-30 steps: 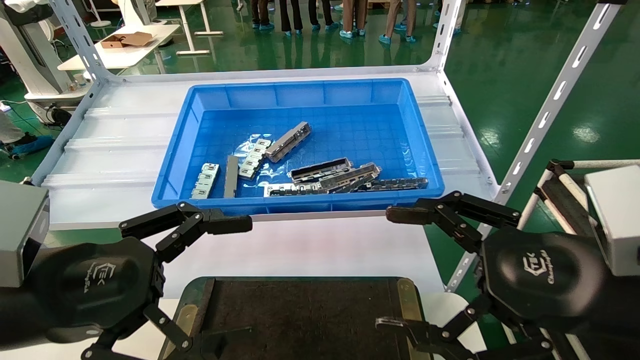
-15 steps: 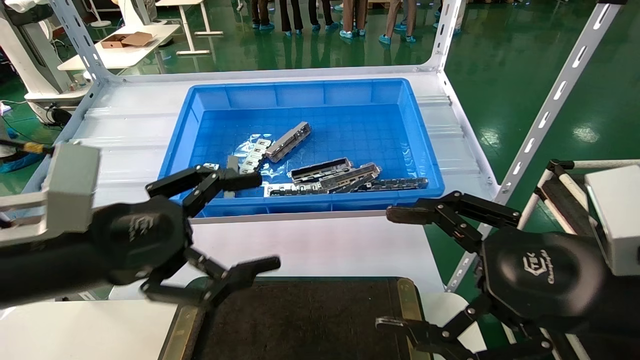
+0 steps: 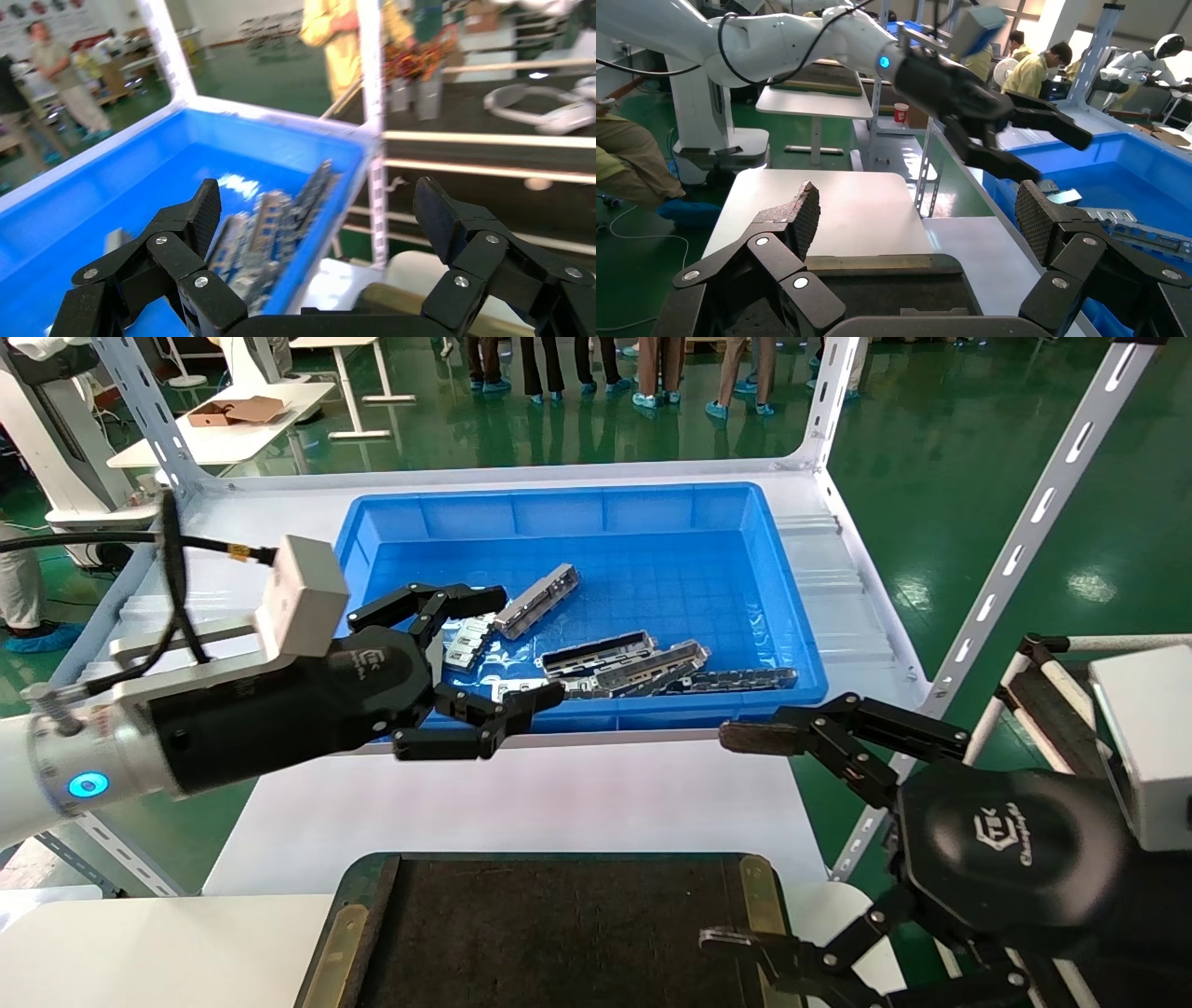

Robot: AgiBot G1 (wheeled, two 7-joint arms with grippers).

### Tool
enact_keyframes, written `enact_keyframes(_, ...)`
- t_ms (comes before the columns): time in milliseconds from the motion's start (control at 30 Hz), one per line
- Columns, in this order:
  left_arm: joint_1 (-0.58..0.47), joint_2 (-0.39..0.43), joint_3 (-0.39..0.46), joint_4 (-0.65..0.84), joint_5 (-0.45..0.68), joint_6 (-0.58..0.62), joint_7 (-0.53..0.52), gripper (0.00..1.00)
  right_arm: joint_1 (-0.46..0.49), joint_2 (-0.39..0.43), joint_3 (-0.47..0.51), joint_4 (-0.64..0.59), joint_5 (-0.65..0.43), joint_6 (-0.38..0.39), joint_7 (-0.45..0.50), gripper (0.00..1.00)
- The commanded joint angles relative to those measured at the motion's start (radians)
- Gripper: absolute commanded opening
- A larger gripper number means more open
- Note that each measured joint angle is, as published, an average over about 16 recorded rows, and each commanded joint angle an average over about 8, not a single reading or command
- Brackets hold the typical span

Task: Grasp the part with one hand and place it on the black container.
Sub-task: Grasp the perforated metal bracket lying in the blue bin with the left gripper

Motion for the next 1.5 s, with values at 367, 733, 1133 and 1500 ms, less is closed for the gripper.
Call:
enact_keyframes(367, -0.135, 0.165, 0.054, 0.271, 0.135, -0.146, 0.070, 1.00, 0.000, 0.000, 0.000, 0.000, 0.000, 0.000, 0.000, 1.00)
enact_keyframes(733, -0.257, 0.317, 0.062, 0.569, 0.185, -0.268, 0.201, 1.00, 0.000, 0.000, 0.000, 0.000, 0.000, 0.000, 0.000, 1.00)
enact_keyframes(1133, -0.350, 0.448, 0.041, 0.861, 0.182, -0.398, 0.356, 1.00, 0.000, 0.000, 0.000, 0.000, 0.000, 0.000, 0.000, 1.00)
enact_keyframes(1500, -0.368, 0.487, 0.027, 0.976, 0.153, -0.448, 0.438, 0.90, 0.000, 0.000, 0.000, 0.000, 0.000, 0.000, 0.000, 1.00)
